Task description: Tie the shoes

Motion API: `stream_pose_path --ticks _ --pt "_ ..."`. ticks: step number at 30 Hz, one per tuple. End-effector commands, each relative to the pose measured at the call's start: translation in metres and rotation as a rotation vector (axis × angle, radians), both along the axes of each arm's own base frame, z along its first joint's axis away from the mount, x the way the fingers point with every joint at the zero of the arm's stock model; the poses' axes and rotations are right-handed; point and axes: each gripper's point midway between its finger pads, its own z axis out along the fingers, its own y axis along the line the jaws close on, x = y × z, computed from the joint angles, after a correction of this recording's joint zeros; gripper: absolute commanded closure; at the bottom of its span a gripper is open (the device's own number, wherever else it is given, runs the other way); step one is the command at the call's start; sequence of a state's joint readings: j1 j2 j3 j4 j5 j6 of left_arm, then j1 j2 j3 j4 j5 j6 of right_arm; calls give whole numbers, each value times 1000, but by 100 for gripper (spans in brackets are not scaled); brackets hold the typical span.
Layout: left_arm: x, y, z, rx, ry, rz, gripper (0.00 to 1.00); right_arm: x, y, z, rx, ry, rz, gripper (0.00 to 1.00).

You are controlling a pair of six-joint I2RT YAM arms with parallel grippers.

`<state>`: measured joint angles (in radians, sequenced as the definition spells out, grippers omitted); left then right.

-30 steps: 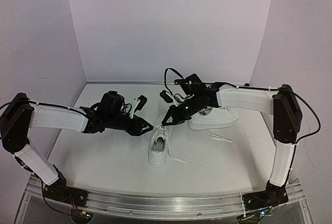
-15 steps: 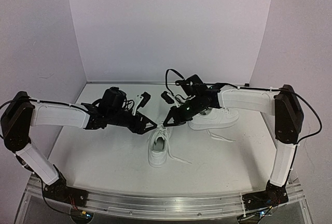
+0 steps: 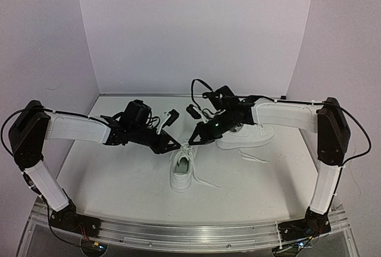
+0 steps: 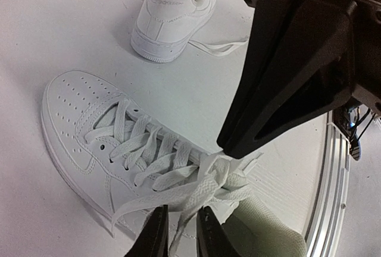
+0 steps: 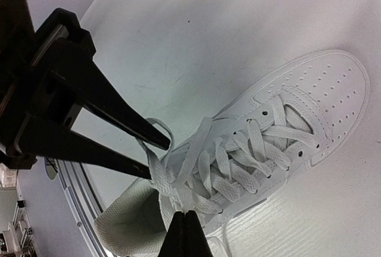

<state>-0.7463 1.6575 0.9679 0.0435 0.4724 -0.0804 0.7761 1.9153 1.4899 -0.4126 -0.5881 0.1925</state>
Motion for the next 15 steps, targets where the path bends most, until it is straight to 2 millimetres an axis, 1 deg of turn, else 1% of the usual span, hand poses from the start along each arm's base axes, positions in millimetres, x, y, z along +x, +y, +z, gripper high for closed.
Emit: stream_pose_path --ticks 1,3,9,10,12,13,14,15 --pt "8 8 19 -46 -39 22 97 0 -2 24 27 -56 -16 100" --pt "10 10 19 -42 -41 33 100 0 -4 24 25 -61 -23 100" --pt "13 13 17 -26 -40 47 100 1 -3 26 36 -61 -28 100" --pt "14 13 17 -25 -43 51 98 1 -3 25 37 -58 -28 100" --pt "13 14 22 -26 -59 47 84 -1 -1 26 46 -51 -22 100" --pt "12 14 26 -30 -72 39 74 -1 0 25 53 -45 -20 100" --pt "10 14 31 -37 -89 29 66 -2 1 25 57 -39 -17 100" --pt "8 15 38 -46 -114 21 60 -3 2 24 63 -32 -12 100"
